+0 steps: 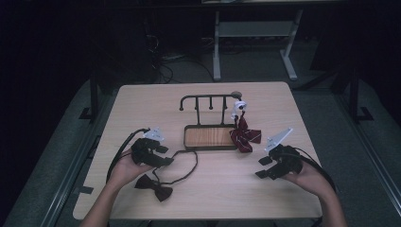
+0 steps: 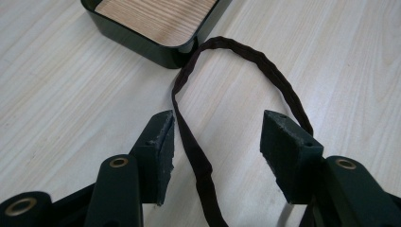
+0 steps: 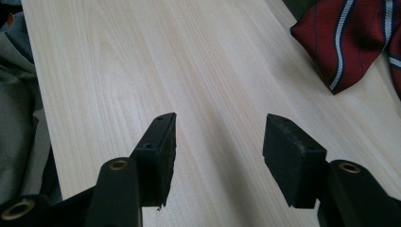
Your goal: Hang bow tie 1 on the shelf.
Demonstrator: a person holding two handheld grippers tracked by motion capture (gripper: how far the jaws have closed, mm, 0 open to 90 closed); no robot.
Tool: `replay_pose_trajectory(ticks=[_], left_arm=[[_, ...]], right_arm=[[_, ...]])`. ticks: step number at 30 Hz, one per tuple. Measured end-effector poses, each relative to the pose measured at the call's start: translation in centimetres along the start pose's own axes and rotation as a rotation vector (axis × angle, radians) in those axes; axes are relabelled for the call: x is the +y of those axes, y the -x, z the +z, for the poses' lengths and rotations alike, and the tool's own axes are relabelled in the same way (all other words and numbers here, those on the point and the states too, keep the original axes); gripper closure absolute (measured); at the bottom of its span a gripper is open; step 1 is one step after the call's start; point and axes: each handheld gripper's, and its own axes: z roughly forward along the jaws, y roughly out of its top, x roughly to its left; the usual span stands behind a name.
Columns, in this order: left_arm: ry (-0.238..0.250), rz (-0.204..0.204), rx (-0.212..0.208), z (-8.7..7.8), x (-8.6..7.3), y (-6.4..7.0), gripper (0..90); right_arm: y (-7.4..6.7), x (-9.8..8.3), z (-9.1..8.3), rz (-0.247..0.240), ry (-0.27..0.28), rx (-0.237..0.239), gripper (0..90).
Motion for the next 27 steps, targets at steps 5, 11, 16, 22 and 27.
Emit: replay_pose_trajectory(ticks=[5, 11, 16, 22, 27], left_arm=[[-0.027, 0.016, 0.013, 0.6, 0.9, -0.1, 45.4], [-0.054, 0.039, 0.03, 1.4, 1.6, -0.2, 48.6], [-0.072, 0.025, 0.038, 1.9, 1.8, -0.4, 51.0], [-0.108, 0.008, 0.033, 2.9, 1.9, -1.4, 58.3], [-0.135, -0.018, 0.031, 3.7, 1.7, -1.9, 63.8]], right_arm=[[-0.1, -0.1, -0.1, 0.002, -0.002, -0.004, 43.2], [-0.1, -0.1, -0.1, 0.006, 0.003, -0.004, 40.9], [-0.1, -0.2, -0.1, -0.003, 0.008, -0.007, 40.7], [-0.2, -0.2, -0.3, -0.009, 0.013, -0.011, 40.8], [-0.3, -0.2, -0.4, -0.012, 0.014, -0.014, 40.8]])
